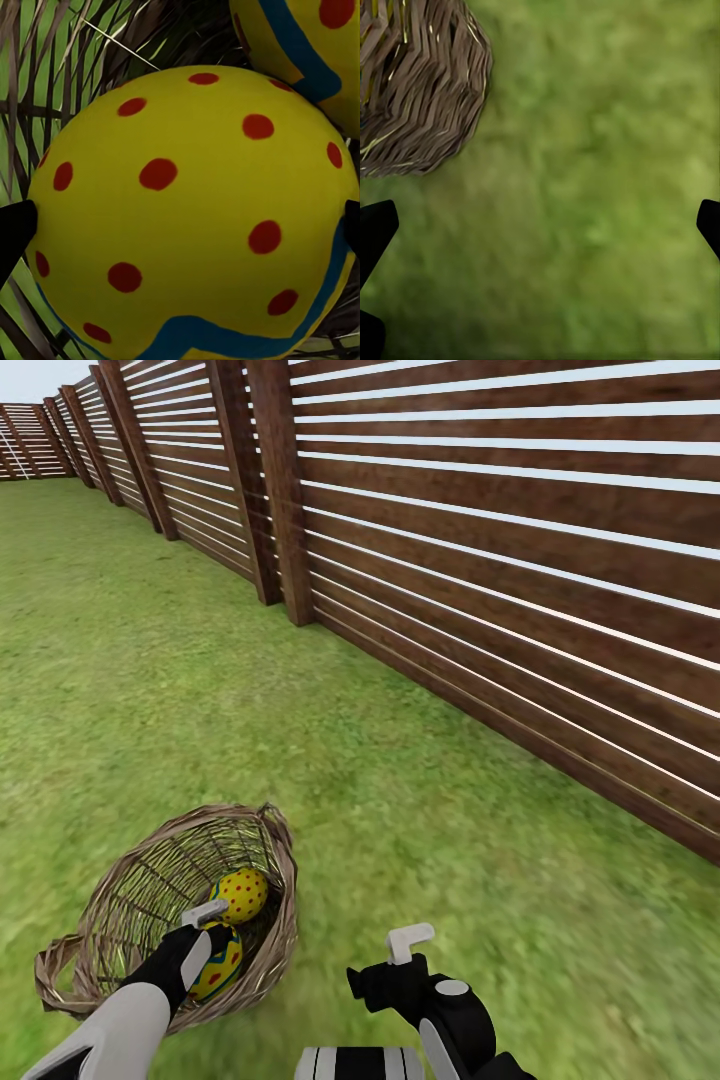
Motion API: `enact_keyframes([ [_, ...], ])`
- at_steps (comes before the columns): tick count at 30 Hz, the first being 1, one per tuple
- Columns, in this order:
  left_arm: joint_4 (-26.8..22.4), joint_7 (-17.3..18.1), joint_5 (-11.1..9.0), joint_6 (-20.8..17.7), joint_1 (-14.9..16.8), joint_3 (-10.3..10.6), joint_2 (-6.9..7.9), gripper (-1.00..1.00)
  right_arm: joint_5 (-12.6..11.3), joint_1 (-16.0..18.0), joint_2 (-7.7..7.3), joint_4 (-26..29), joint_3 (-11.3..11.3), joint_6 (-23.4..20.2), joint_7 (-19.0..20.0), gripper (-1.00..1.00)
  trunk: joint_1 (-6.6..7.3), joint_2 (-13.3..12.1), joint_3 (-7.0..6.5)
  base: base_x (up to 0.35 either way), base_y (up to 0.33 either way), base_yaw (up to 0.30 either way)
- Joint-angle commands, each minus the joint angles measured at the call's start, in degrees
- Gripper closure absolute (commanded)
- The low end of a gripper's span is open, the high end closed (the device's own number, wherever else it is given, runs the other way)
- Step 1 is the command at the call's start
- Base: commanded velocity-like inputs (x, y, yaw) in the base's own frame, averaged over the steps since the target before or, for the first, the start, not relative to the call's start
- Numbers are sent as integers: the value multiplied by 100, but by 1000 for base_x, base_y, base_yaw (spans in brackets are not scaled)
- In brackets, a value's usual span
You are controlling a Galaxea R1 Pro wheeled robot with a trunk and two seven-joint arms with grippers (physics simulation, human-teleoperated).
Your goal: Take the three Easter eggs out of the wicker basket on the lawn in the garden, then place them on the lawn next to a single tree (choose any tree) so that all three eggs are next to the same tree and none are left in the basket.
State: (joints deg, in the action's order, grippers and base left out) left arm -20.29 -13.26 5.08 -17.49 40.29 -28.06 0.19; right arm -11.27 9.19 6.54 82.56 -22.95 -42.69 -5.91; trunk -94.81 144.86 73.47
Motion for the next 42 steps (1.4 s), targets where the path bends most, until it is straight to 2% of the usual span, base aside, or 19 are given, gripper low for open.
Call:
enact_keyframes([
  [1,7,-2,99,-41,-4,-59,-2,100,-62,4,-2,5,-8,-20,-60,-100,-1,1,5,0,0,0],
  [5,7,-2,101,-43,-4,-59,-2,100,-64,4,2,5,-8,-20,-60,-100,-1,1,5,0,0,0],
  [10,7,0,99,-44,-4,-59,6,100,-63,4,-1,5,-8,-20,-60,-100,12,-6,-105,0,0,0],
  [20,7,6,102,-52,-4,-59,7,100,-61,4,0,5,-5,-20,-60,-100,17,-9,-150,0,0,0],
  [23,14,7,106,-76,-4,-59,13,100,-65,4,-2,5,-4,-20,-60,-100,25,-13,-216,0,0,0],
  [28,16,16,107,-102,-4,-59,22,100,-62,4,-1,5,-3,-20,-60,-100,25,-13,-216,0,0,0],
  [31,19,23,113,-125,-4,-59,24,100,-63,4,0,5,0,-20,-60,-100,33,-17,-283,0,0,0],
  [36,39,25,123,-139,-4,-59,25,100,-66,4,1,5,-7,-20,-60,-100,33,-17,-283,0,0,0],
  [39,47,25,124,-140,-4,-59,25,100,-63,4,1,5,-8,-20,-60,-100,40,-21,-349,0,0,0],
  [42,58,25,124,-140,-4,-59,25,100,-62,4,3,5,-8,-20,-60,-100,40,-21,-349,0,0,0],
])
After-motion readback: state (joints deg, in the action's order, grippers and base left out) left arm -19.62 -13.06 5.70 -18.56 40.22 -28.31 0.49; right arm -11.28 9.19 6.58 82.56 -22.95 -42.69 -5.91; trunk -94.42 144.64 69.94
